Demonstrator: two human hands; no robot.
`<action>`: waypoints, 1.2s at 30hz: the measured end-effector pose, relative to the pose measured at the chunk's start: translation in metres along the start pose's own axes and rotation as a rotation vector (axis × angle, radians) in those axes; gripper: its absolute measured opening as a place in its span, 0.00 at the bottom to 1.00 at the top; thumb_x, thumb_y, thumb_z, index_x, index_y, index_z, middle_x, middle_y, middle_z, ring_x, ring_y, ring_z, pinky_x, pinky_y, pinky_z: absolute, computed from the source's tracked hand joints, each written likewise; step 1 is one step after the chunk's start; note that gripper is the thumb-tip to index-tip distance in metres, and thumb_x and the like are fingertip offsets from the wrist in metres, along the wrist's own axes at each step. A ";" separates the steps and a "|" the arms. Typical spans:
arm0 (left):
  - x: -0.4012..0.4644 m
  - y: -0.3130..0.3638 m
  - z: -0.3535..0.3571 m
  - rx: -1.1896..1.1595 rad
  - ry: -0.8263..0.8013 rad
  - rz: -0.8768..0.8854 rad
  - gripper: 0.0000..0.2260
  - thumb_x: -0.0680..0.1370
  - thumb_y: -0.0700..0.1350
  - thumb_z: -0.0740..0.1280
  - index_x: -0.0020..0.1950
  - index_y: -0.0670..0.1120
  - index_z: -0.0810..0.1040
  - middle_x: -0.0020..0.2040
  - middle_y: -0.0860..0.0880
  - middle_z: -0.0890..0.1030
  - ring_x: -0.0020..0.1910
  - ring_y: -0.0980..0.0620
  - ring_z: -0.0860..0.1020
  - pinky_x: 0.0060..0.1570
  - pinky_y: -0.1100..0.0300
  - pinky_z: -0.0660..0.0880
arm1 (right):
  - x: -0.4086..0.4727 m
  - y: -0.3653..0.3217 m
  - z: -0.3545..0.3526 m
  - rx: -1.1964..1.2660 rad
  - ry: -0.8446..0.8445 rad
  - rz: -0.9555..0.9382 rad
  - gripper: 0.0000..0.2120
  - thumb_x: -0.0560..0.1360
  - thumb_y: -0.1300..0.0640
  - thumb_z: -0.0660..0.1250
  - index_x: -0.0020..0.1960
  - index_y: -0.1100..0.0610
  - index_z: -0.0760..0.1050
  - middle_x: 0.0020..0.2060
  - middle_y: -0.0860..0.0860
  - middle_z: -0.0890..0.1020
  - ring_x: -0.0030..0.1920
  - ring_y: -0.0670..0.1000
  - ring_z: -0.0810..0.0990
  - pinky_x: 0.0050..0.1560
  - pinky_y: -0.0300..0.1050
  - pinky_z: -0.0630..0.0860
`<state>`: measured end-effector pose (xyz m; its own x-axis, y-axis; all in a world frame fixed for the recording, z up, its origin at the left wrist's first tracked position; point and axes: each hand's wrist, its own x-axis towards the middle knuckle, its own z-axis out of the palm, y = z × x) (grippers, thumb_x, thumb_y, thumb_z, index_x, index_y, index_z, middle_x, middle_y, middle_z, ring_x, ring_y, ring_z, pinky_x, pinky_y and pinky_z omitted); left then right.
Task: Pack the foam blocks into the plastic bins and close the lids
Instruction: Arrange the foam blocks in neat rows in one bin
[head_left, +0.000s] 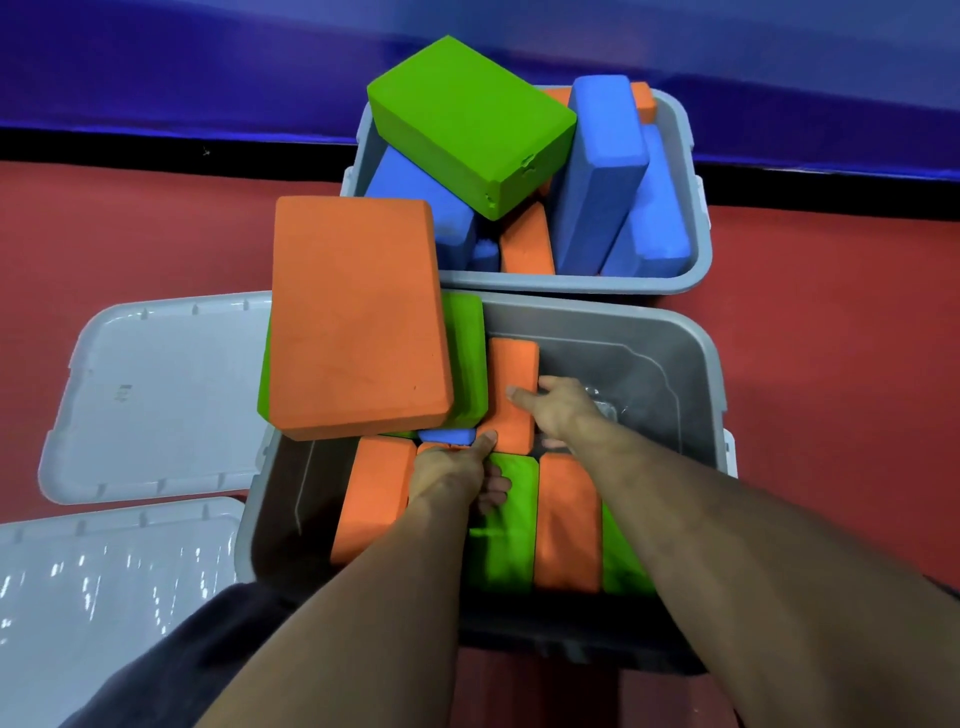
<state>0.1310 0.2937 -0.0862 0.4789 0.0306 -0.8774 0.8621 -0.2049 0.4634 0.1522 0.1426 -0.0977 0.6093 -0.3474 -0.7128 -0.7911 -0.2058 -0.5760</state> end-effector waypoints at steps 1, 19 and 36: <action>-0.001 0.001 0.000 0.011 -0.003 0.000 0.19 0.79 0.52 0.72 0.38 0.38 0.75 0.28 0.39 0.81 0.21 0.47 0.75 0.22 0.63 0.68 | -0.001 0.000 -0.001 -0.064 0.018 -0.040 0.32 0.77 0.42 0.71 0.75 0.56 0.70 0.65 0.55 0.80 0.63 0.56 0.80 0.61 0.51 0.79; -0.114 0.020 -0.058 -0.488 0.008 0.297 0.30 0.68 0.59 0.80 0.59 0.40 0.80 0.41 0.50 0.82 0.31 0.54 0.80 0.36 0.59 0.78 | -0.170 -0.056 -0.063 -0.146 -0.038 -0.465 0.30 0.79 0.49 0.70 0.77 0.56 0.67 0.70 0.55 0.76 0.68 0.47 0.76 0.61 0.34 0.68; -0.153 0.077 -0.008 -0.043 0.212 0.667 0.52 0.48 0.82 0.70 0.62 0.49 0.79 0.57 0.47 0.82 0.55 0.47 0.81 0.60 0.47 0.78 | -0.186 -0.078 -0.077 0.170 0.174 -0.636 0.21 0.80 0.41 0.66 0.68 0.51 0.77 0.61 0.47 0.81 0.61 0.46 0.79 0.63 0.42 0.74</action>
<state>0.1255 0.2806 0.0848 0.9262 0.1025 -0.3627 0.3766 -0.2077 0.9028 0.0968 0.1531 0.1103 0.9244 -0.3516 -0.1475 -0.2534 -0.2774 -0.9267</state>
